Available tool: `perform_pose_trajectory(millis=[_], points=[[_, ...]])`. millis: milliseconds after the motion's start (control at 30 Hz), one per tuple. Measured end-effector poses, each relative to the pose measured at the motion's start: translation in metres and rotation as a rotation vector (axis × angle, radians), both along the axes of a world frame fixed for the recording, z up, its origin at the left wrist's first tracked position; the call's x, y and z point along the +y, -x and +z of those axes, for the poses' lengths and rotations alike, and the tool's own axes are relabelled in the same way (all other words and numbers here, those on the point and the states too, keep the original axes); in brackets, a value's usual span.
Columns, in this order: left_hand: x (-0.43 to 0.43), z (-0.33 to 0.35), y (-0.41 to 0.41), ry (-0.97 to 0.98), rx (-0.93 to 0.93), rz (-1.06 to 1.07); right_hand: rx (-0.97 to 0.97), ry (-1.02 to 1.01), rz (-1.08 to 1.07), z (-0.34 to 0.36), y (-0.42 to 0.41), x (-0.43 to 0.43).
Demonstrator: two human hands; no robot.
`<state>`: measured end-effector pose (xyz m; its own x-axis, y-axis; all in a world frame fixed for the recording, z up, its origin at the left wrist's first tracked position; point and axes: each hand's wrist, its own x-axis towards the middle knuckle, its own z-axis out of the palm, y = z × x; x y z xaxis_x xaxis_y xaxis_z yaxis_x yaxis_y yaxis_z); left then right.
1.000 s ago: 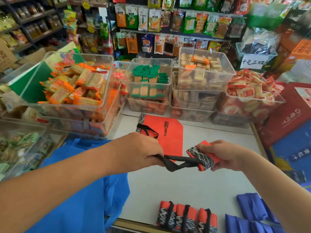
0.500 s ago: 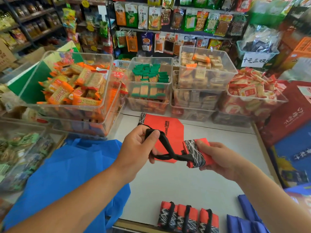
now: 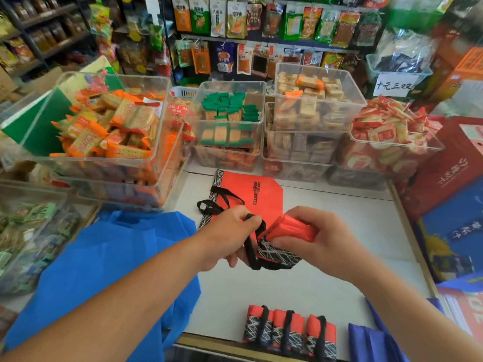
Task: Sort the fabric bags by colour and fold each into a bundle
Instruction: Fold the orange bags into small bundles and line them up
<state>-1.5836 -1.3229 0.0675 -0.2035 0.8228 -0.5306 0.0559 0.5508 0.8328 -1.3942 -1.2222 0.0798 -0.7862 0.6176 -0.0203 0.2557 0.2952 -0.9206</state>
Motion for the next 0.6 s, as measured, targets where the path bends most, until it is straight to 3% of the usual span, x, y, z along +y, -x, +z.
perform_pose_trajectory(millis=[267,600], points=[[-0.004,0.022,-0.020,-0.067,-0.139,-0.031,-0.006,-0.008,-0.184,-0.008,0.004,-0.008],[-0.008,0.017,-0.034,-0.198,0.116,0.000,-0.122,-0.207,-0.093,-0.026,0.003,-0.015]])
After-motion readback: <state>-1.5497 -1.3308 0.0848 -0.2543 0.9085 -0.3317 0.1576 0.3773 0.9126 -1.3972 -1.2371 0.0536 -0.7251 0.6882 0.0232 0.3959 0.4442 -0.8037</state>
